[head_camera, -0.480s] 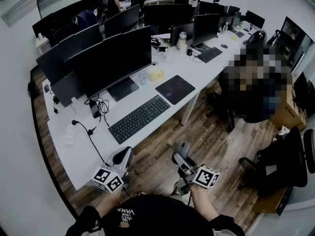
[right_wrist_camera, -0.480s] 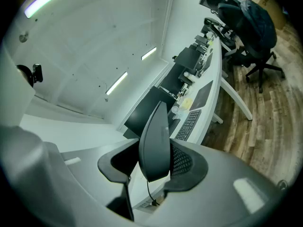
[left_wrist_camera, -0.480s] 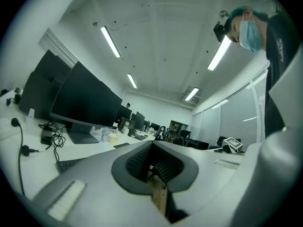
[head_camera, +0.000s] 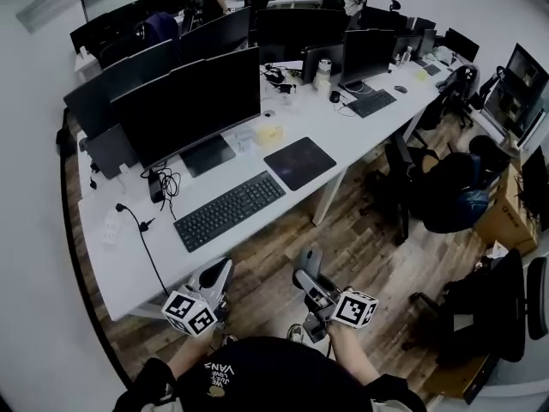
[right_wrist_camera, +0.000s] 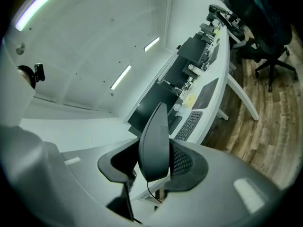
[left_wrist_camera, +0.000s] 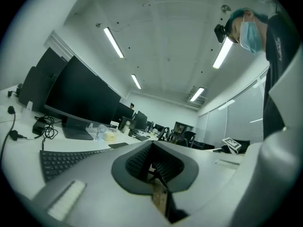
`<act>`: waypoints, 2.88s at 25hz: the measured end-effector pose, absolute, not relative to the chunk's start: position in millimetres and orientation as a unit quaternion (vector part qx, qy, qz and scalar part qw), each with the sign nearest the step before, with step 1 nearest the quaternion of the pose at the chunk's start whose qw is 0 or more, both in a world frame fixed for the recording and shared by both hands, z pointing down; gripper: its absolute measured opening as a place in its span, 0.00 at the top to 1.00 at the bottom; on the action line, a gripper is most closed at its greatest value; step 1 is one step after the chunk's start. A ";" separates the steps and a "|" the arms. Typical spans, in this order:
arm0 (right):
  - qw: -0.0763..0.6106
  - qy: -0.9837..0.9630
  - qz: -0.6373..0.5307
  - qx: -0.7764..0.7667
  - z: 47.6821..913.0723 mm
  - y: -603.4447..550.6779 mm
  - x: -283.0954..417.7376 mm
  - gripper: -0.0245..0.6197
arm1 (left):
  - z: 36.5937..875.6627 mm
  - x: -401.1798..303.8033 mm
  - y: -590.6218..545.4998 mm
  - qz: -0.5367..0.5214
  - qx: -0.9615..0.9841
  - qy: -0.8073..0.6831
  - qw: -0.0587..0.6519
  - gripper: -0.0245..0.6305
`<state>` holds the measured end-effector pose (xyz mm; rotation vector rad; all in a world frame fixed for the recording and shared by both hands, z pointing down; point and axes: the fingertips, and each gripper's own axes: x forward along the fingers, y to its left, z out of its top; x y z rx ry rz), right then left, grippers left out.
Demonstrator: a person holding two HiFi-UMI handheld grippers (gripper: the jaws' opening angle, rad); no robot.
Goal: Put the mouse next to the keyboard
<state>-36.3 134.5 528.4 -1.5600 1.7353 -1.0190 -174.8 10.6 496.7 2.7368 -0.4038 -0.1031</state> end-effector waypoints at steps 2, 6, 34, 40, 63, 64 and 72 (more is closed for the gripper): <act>0.295 0.659 -0.390 -0.571 528.4 135.5 -26.0 0.68 | 498.0 -162.8 16.6 -0.036 0.970 -0.152 0.186 0.96; 0.279 0.675 -0.405 -0.550 533.0 145.8 -6.0 0.69 | 499.5 -140.3 33.4 -0.040 0.967 -0.171 0.185 0.96; 0.261 0.678 -0.436 -0.531 554.6 72.0 119.5 0.68 | 532.6 -16.0 -15.2 -0.009 0.956 -0.196 0.218 0.96; 0.264 0.675 -0.436 -0.533 557.5 18.2 138.1 0.68 | 534.3 11.3 -67.1 -0.001 0.960 -0.178 0.215 0.96; 0.126 0.744 -0.504 -0.421 612.2 -186.8 219.0 0.68 | 559.1 82.1 -220.8 -0.025 0.920 -0.322 0.220 0.96; 0.114 0.751 -0.503 -0.412 613.3 -194.2 223.5 0.68 | 559.2 83.7 -222.1 -0.029 0.915 -0.336 0.220 0.96; 0.040 0.786 -0.509 -0.348 629.2 -241.9 235.0 0.68 | 569.3 82.3 -224.1 -0.043 0.871 -0.438 0.220 0.96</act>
